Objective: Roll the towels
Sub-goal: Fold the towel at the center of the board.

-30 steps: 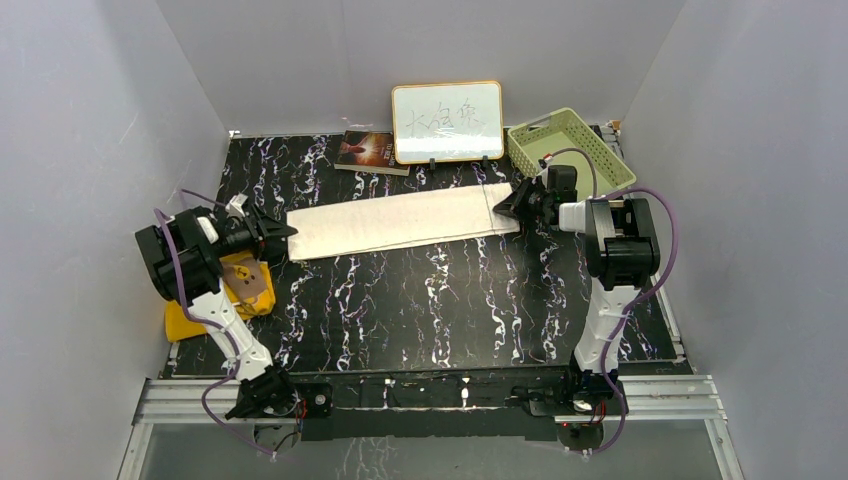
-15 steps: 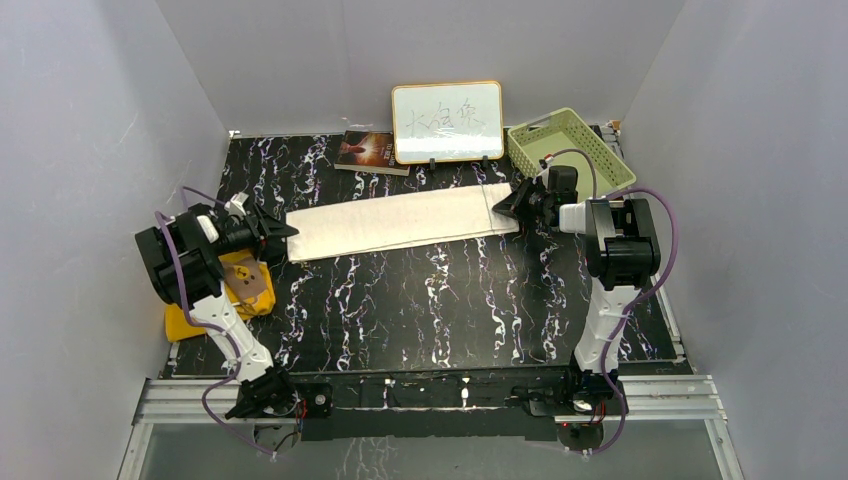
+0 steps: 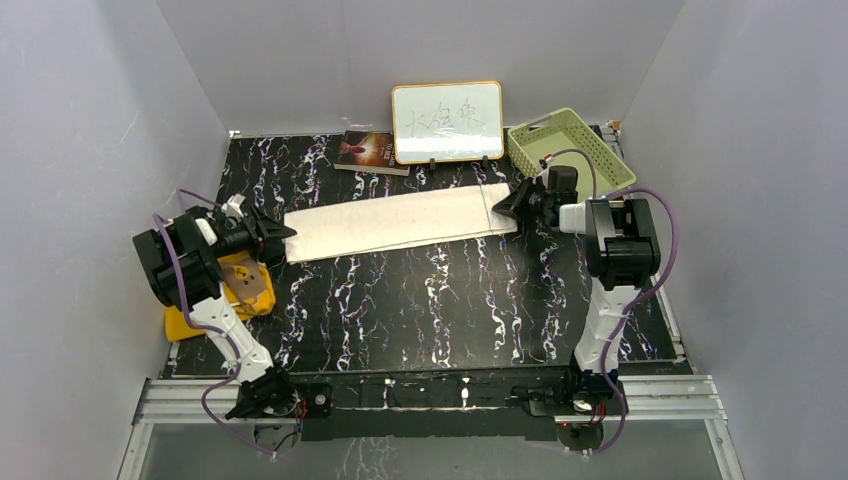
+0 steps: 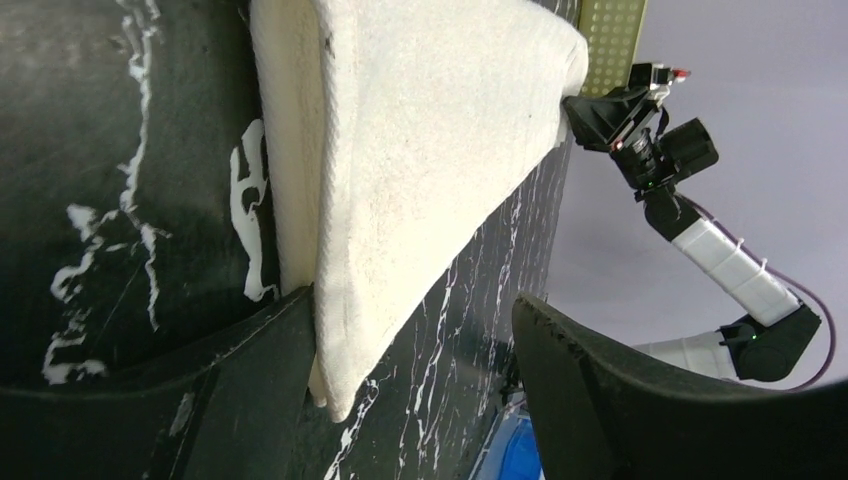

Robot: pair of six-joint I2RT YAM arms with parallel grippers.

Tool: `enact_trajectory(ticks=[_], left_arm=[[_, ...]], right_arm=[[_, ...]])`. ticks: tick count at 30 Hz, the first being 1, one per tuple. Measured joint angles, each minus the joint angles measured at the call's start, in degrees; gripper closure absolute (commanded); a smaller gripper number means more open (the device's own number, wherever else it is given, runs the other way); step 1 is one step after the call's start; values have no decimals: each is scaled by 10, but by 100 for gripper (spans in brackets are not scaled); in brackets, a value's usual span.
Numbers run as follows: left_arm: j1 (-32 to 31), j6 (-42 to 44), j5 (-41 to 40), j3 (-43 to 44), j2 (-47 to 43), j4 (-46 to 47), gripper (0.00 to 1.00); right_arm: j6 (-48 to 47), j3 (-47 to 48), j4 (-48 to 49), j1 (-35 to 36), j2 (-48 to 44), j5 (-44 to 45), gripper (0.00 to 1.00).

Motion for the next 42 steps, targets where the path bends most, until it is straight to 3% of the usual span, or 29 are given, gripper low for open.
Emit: enact_trajectory(ticks=[7,19,25,42], left_arm=[[47,-23,10,-30,-17,36,26],[57,-41,33,-41,-18,64,18],[63,-60,47,-54,-21,98,18],[73,-47,-58,-61,-67,118,18]], right_arm=[[0,-1,1,1,0,-2,98],[-1,-1,0,2,0,-2,100],[-9,12,-36,7,-1,51,100],[19,25,-132,14,-36,188,100]])
